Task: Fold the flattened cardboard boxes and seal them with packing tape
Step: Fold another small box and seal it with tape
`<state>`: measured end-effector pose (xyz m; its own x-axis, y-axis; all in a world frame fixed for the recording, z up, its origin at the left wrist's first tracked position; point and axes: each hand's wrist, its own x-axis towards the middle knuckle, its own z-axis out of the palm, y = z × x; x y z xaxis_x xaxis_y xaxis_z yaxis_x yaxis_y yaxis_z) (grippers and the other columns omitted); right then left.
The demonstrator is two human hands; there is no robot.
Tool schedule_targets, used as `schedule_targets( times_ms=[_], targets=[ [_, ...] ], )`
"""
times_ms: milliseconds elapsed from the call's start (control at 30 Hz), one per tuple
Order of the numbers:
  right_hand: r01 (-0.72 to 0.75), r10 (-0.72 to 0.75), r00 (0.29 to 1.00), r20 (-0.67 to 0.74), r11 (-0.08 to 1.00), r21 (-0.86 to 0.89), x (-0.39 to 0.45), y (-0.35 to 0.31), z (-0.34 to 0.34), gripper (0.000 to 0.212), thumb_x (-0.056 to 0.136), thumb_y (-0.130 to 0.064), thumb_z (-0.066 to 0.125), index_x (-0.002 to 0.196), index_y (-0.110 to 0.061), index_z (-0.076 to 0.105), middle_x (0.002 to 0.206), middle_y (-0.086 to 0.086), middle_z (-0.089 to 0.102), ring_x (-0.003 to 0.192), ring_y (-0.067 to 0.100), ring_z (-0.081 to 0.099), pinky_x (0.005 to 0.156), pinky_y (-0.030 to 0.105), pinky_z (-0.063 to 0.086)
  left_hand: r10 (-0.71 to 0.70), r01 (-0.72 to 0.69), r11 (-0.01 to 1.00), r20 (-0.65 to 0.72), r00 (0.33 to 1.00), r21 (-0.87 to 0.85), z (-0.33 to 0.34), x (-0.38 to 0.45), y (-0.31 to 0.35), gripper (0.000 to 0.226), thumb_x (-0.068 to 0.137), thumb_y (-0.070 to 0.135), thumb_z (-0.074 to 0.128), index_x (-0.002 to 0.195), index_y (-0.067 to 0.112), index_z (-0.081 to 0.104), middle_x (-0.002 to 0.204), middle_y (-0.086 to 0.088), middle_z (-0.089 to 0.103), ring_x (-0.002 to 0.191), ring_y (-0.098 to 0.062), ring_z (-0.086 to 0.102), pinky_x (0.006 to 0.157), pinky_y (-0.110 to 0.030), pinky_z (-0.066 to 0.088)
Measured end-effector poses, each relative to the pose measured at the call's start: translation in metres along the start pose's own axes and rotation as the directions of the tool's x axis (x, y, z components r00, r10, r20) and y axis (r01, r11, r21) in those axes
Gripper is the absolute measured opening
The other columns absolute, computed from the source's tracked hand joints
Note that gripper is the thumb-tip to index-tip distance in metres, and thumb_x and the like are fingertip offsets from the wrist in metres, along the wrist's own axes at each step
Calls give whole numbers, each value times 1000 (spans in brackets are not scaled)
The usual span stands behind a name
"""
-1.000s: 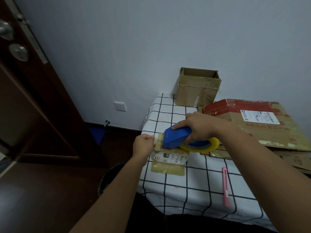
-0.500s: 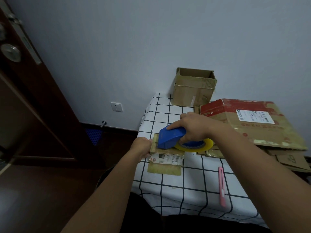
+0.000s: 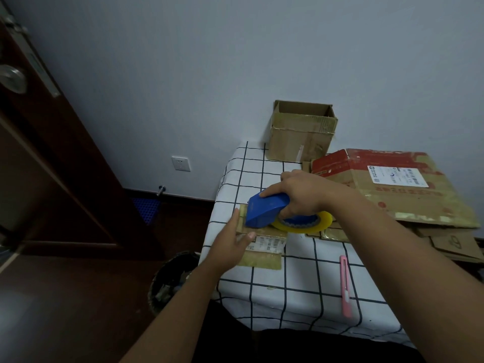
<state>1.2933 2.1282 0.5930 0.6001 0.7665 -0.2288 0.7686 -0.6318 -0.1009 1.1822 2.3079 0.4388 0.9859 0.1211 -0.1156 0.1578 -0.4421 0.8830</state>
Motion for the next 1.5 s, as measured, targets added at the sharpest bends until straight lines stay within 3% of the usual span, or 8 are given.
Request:
schedule_targets(
  times_ms=[233,300,433,500,733,1100,1300,1500],
  targets=[
    [-24,20,998,63,998,59,0,-1,-7,65,86,-44,69,145,-46,39,106,-9,40,104,16,43,88,32,39,166,-173,940,48,985,293,-22,10,7,68,93,34,56,153,35,24,144,7,49,125,-13,50,103,-42,46],
    [-30,25,998,64,997,70,-1,-1,-7,65,86,-46,68,145,-44,40,111,-6,42,103,16,44,89,33,42,162,-191,913,110,981,361,-28,13,9,72,94,40,56,155,36,17,154,5,36,135,-15,41,107,-45,42],
    [-29,25,998,65,998,63,1,0,-9,59,87,-48,65,142,-41,45,124,-5,51,103,14,46,91,35,46,184,-290,794,244,952,534,-33,24,21,102,84,57,66,157,32,-2,164,10,-13,150,-12,-6,119,-42,15],
    [-30,27,997,72,999,41,2,1,-10,58,87,-49,64,141,-40,47,127,-4,54,102,15,48,91,36,46,188,-307,803,272,944,511,-32,31,24,108,82,59,68,156,30,-5,164,11,-9,150,-12,-4,121,-41,14],
    [-22,22,1000,8,998,57,-2,4,-8,62,88,-55,61,145,-41,41,107,-9,43,98,13,44,84,32,41,158,-244,787,196,968,567,-31,43,3,98,83,66,58,156,35,1,161,14,17,129,-17,46,101,-43,46],
    [-115,107,991,76,986,120,-47,34,20,66,87,-56,62,146,-48,35,121,-3,51,104,15,50,90,34,44,163,-278,624,226,960,730,-30,40,12,92,90,66,47,157,24,0,165,8,0,140,-22,32,111,-41,36],
    [-102,103,995,-1,988,118,-52,34,35,65,88,-56,61,147,-47,35,111,-3,48,97,14,48,76,29,36,236,-412,417,341,910,811,-23,47,29,110,82,72,53,156,17,-6,165,-4,-6,151,-22,-9,123,-42,-2],
    [-102,108,994,-29,982,159,-61,34,36,66,88,-56,61,147,-47,34,109,-6,46,94,12,48,80,31,44,266,-509,502,435,860,700,-1,60,46,99,83,59,64,156,17,13,156,-2,28,143,-19,24,123,-36,4]
  ],
)
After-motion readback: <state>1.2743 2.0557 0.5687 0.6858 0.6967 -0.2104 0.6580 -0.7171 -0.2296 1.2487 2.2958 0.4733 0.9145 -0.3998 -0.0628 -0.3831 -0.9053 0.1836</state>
